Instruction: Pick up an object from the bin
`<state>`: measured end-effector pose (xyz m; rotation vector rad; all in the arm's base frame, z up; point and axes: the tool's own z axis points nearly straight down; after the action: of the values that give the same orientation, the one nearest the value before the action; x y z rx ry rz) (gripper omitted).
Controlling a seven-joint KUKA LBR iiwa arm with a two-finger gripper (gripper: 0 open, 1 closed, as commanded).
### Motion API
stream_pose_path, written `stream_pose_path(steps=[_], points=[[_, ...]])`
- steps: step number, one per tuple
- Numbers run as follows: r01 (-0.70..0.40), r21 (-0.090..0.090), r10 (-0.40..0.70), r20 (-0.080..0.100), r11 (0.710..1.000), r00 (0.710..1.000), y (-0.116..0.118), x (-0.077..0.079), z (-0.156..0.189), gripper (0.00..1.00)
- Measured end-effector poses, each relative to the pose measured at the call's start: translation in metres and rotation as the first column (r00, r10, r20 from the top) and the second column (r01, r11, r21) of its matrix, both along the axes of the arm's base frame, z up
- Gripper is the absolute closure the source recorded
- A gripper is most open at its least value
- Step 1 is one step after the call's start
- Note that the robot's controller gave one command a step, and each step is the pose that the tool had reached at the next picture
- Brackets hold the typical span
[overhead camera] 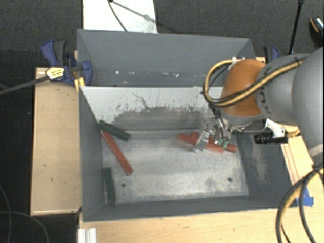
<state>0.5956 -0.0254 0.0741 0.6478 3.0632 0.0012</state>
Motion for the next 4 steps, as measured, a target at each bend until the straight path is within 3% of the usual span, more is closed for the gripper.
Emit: stream_pose_path(steps=[1, 2, 3, 4], points=[[-0.076, 0.002, 0.076, 0.003, 0.997, 0.997, -0.012, -0.008, 0.001, 1.00], [-0.209, 0.000, 0.209, -0.005, 0.978, 0.978, -0.029, -0.018, 0.016, 1.00], [-0.209, 0.000, 0.209, -0.006, 0.978, 0.978, -0.029, -0.018, 0.016, 0.00], [-0.232, -0.001, 0.232, -0.005, 0.973, 0.973, -0.049, -0.002, -0.004, 0.00]])
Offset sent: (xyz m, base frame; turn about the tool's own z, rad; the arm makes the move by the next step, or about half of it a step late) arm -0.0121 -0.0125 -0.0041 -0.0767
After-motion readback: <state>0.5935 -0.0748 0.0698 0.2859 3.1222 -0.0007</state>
